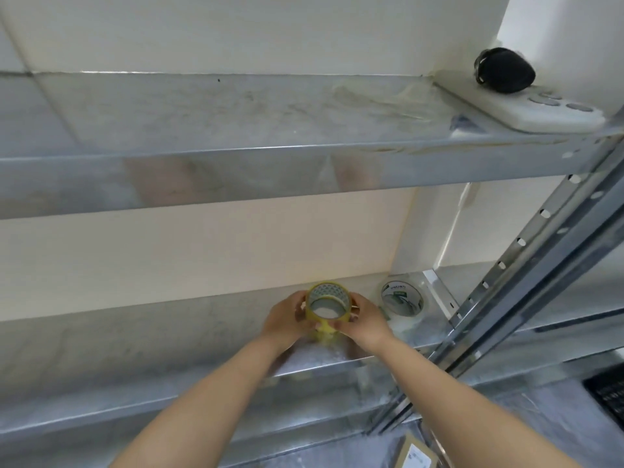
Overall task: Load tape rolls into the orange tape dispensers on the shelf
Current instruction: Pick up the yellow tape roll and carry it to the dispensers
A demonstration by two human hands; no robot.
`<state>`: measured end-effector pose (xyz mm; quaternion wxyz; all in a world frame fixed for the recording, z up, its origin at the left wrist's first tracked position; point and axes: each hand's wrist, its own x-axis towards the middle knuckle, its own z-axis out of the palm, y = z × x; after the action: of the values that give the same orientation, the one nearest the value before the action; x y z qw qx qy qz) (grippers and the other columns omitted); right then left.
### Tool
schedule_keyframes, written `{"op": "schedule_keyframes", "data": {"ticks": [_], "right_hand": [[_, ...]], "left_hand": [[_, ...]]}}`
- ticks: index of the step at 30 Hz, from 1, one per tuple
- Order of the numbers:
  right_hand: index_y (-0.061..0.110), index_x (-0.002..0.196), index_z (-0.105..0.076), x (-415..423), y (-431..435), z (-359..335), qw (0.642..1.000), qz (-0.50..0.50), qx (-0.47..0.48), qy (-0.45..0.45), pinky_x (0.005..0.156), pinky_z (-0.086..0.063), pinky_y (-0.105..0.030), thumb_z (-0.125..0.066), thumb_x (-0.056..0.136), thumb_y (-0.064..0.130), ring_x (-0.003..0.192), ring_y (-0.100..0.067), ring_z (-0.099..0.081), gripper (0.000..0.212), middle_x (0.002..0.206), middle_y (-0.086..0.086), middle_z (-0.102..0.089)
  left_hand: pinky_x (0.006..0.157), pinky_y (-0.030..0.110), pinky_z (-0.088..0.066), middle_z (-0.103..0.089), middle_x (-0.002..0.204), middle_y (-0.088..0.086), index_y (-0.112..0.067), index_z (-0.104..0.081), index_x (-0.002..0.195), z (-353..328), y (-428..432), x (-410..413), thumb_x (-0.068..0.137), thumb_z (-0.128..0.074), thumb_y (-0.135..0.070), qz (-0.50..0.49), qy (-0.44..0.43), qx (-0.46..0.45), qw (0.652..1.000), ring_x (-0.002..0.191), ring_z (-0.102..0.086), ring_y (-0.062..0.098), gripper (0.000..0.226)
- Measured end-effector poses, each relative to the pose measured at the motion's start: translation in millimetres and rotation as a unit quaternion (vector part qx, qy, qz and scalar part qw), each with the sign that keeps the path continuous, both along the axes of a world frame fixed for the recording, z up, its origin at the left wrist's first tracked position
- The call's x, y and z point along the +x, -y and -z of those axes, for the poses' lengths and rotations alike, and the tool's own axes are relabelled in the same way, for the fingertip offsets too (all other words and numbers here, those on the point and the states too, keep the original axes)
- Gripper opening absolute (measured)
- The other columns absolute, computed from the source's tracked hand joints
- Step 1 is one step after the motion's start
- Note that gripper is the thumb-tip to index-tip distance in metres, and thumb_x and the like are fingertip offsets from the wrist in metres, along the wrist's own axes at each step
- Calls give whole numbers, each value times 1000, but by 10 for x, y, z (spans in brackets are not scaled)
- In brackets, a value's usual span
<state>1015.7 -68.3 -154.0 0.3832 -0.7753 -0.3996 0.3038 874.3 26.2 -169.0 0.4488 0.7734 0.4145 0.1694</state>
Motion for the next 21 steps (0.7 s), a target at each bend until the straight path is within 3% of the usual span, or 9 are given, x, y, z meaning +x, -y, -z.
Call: {"op": "schedule_keyframes", "data": {"ticks": [3, 5, 7, 11, 21], "right_hand": [[16, 115, -55, -82, -82, -33, 1000, -21, 11, -9, 86, -48, -28, -79, 67, 19, 99, -17, -58, 54, 115, -5, -64], [15, 117, -55, -165, -176, -69, 999, -43, 16, -4, 85, -45, -25, -80, 67, 19, 102, -17, -57, 56, 117, -5, -63], [14, 118, -55, -282, -298, -112, 997, -78, 20, 10, 85, -43, -24, -80, 66, 18, 103, -18, -57, 57, 117, -6, -63], [15, 117, -56, -667, -528, -211, 990, -137, 37, -3, 89, -46, -28, -80, 67, 18, 104, -19, -58, 56, 117, -6, -64], [14, 115, -58, -1838, -971, -474, 962, -260, 78, -21, 87, -46, -29, -79, 67, 15, 99, -18, -58, 53, 115, -6, -65]], "left_hand": [[92, 32, -49, -66, 115, 2, -18, -57, 119, -41, -18, -115, 63, -77, -7, -52, 34, -24, 998, 109, -60, 18, 60], [86, 24, -47, -65, 115, 1, -16, -56, 119, -73, -41, -235, 64, -78, -7, -72, 34, -12, 997, 106, -60, 16, 59], [87, 25, -48, -65, 116, 2, -15, -56, 118, -131, -71, -406, 64, -79, -9, -99, 35, -6, 994, 104, -61, 16, 58], [93, 34, -49, -64, 118, 6, -13, -56, 118, -272, -124, -874, 65, -80, -9, -161, 38, 12, 986, 107, -61, 21, 59], [89, 29, -50, -64, 117, 11, -7, -55, 120, -561, -128, -2161, 65, -80, -6, -272, 61, 57, 959, 106, -62, 24, 60]]}}
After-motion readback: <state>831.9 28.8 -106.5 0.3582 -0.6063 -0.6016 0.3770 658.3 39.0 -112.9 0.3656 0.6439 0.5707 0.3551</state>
